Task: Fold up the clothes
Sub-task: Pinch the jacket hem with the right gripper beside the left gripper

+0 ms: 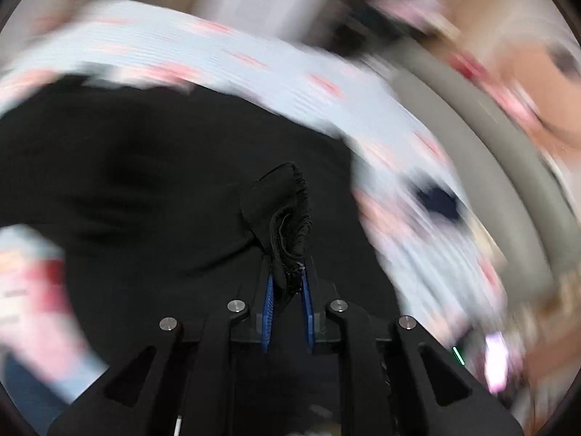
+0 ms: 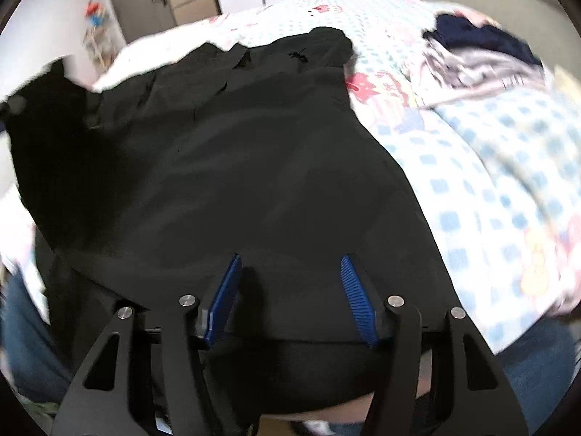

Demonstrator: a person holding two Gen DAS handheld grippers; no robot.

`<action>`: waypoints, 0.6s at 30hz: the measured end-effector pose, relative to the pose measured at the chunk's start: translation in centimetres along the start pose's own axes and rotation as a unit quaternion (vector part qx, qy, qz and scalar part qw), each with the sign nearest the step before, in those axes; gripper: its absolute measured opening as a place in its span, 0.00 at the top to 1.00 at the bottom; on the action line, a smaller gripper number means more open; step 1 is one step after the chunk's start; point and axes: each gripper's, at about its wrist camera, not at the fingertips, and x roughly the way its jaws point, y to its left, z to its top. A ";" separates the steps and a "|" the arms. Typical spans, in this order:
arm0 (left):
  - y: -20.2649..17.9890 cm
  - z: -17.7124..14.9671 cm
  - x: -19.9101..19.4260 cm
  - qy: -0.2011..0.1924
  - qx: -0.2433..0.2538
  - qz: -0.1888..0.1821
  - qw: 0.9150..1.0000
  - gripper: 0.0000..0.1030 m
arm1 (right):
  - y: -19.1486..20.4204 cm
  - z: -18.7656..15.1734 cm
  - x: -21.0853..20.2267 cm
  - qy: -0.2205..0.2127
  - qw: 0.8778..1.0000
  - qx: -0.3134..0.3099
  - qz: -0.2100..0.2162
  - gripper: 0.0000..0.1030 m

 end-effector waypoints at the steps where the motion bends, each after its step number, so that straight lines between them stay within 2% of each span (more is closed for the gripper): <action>1: -1.1 -0.5 2.6 0.035 0.006 -0.031 0.999 0.73 | -1.5 -0.2 -0.7 -0.001 1.000 0.016 0.012 0.43; 2: -2.3 -1.0 5.1 0.071 0.011 -0.061 0.996 0.67 | -3.0 -0.4 -1.3 -0.001 0.999 0.032 0.024 0.43; 3: -2.1 -1.4 5.6 0.081 0.008 -0.067 0.994 0.67 | -4.5 -0.6 -2.0 -0.002 0.998 0.048 0.036 0.43; 6: 0.2 -2.8 4.0 0.073 -0.016 -0.050 0.996 0.63 | -8.9 -1.1 -4.0 -0.004 0.993 0.096 0.071 0.41; 8: 1.8 -3.7 3.0 0.068 -0.032 -0.039 0.996 0.51 | -10.4 -0.8 -5.1 -0.016 0.989 0.108 0.095 0.32; 9: 2.6 -4.1 2.5 0.065 -0.040 -0.033 0.997 0.51 | -11.1 -0.5 -5.3 -0.018 0.987 0.112 0.114 0.28; 10: 3.3 -4.6 2.0 0.062 -0.048 -0.028 0.997 0.51 | -11.8 -0.3 -5.4 -0.021 0.984 0.117 0.132 0.28; 15: 7.2 -6.8 -0.7 0.049 -0.088 0.001 0.995 0.51 | -12.3 -2.8 -7.1 0.025 0.981 0.098 0.168 0.28; 18: 8.1 -7.2 -1.3 0.041 -0.091 0.001 0.995 0.51 | -12.7 -4.3 -8.0 0.053 0.977 0.087 0.188 0.25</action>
